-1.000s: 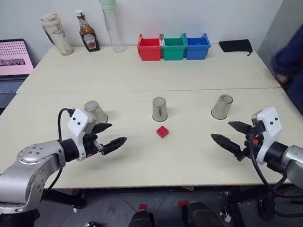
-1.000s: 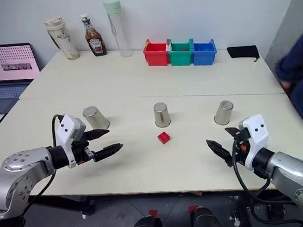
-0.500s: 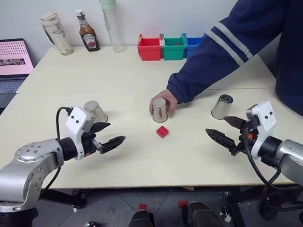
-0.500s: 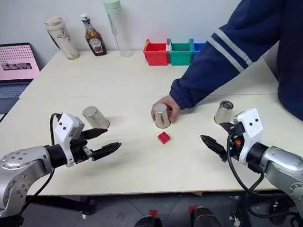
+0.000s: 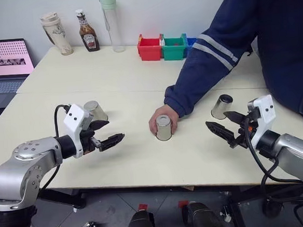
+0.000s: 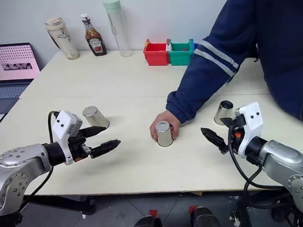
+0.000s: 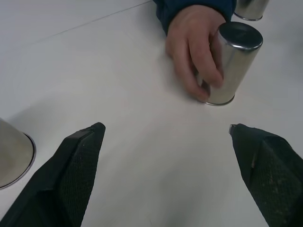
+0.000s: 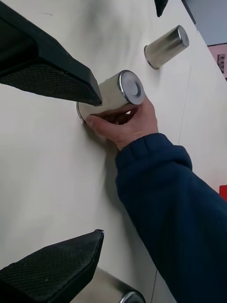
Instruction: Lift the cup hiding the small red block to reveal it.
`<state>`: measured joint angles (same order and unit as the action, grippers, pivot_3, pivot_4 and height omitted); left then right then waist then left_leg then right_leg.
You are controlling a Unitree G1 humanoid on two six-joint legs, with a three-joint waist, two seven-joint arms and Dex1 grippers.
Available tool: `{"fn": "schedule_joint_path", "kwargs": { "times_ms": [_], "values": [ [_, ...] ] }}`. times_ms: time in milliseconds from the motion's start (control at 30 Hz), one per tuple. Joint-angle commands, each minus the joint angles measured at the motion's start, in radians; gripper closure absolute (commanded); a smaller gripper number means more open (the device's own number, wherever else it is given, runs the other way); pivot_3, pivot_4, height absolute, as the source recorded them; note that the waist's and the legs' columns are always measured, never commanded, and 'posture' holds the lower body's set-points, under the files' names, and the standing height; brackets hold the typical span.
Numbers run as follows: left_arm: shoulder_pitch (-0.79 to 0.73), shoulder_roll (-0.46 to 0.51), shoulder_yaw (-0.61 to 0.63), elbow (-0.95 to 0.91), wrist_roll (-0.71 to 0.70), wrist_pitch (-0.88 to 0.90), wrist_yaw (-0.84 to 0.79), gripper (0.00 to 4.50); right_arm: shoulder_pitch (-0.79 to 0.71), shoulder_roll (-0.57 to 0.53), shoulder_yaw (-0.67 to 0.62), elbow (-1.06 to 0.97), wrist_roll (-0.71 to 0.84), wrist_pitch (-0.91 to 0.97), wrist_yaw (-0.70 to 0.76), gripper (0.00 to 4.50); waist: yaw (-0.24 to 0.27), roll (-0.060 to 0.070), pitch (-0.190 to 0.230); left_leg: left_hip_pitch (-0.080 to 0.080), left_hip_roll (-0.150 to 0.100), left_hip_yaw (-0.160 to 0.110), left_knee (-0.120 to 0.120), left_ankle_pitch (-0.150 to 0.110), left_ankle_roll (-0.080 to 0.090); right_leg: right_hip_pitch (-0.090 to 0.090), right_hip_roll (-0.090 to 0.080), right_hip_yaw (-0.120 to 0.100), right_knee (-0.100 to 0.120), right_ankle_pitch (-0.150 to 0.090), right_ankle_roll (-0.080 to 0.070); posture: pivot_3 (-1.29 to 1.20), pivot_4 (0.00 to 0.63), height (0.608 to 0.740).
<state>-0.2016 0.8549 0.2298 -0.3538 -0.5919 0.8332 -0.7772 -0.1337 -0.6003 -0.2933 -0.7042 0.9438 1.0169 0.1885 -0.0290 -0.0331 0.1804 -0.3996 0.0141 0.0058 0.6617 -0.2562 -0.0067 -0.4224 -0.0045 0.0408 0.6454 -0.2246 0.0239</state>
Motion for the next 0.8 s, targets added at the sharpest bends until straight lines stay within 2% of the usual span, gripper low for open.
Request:
{"fn": "schedule_joint_path", "kwargs": {
  "times_ms": [33, 300, 800],
  "values": [
    [0.0, 0.012, 0.002, -0.025, 0.004, -0.02, -0.009, 0.0, 0.022, -0.014, -0.032, -0.025, 0.011, -0.017, 0.001, 0.07, 0.0, 0.0, 0.0, 0.0, 0.0, 0.0, 0.0, 0.0, 0.0, 0.0, 0.0, 0.0, 0.0, 0.0, 0.0, 0.0, 0.15, 0.74],
    [-0.078, 0.008, -0.034, 0.021, 0.017, -0.034, -0.026, 0.0, -0.008, -0.007, -0.032, 0.007, 0.036, -0.02, -0.005, 0.07, 0.0, 0.0, 0.0, 0.0, 0.0, 0.0, 0.001, 0.0, 0.0, 0.0, 0.0, 0.0, 0.001, 0.0, 0.0, 0.0, 0.15, 0.74],
    [-0.064, 0.024, -0.035, 0.019, 0.029, -0.053, -0.055, 0.0, 0.004, -0.003, -0.01, -0.009, 0.022, -0.045, -0.003, 0.07, 0.0, 0.0, 0.0, 0.0, 0.0, 0.0, 0.0, 0.0, 0.0, 0.0, 0.001, 0.0, 0.0, 0.0, 0.0, 0.0, 0.15, 0.74]
  ]
}}
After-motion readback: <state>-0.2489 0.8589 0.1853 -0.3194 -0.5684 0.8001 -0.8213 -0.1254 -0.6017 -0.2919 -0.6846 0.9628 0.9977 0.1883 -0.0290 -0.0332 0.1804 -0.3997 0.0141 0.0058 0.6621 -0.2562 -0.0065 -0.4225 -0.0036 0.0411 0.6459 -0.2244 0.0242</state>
